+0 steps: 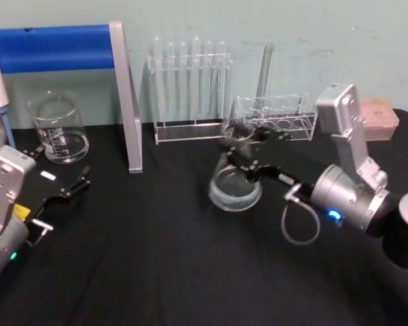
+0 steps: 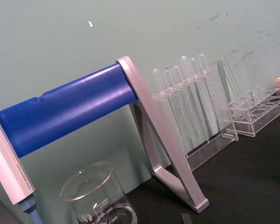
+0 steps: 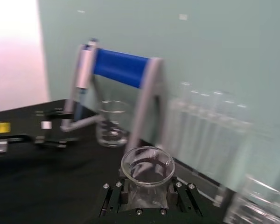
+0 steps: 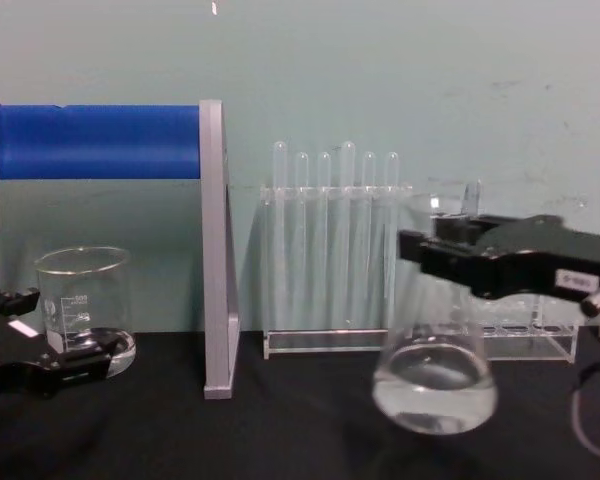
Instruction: Grasp the erlenmeyer flask with one hand, shake it three times, then place it back.
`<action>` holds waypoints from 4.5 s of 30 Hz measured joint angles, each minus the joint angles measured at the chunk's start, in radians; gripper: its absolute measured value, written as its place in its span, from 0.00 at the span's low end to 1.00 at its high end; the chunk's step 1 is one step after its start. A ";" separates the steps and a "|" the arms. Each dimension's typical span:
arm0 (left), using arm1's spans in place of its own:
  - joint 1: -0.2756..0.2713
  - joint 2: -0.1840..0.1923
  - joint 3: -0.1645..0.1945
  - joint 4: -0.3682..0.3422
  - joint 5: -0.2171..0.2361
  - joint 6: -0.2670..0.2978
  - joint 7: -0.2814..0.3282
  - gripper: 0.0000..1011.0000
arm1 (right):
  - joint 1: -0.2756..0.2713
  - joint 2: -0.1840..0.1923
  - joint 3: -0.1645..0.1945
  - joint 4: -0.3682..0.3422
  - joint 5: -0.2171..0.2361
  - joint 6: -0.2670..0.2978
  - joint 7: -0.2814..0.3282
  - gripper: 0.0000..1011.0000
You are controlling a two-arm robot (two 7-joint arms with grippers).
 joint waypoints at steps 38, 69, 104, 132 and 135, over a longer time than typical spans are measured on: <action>0.000 0.000 0.000 0.000 0.000 0.000 0.000 0.99 | -0.019 -0.060 0.127 0.039 -0.054 0.009 -0.030 0.45; 0.000 0.000 0.000 0.000 0.000 0.000 0.000 0.99 | -0.038 -0.053 0.009 0.053 -0.026 -0.056 0.063 0.45; 0.000 0.000 0.000 0.000 0.000 0.000 0.000 0.99 | -0.064 -0.076 -0.026 0.121 -0.011 -0.069 0.081 0.45; 0.000 0.000 0.000 0.000 0.000 0.000 0.000 0.99 | -0.066 -0.075 -0.028 0.119 -0.014 -0.063 0.075 0.79; 0.000 0.000 0.000 0.000 0.000 0.000 0.000 0.99 | -0.066 -0.075 -0.027 0.119 -0.014 -0.063 0.075 0.88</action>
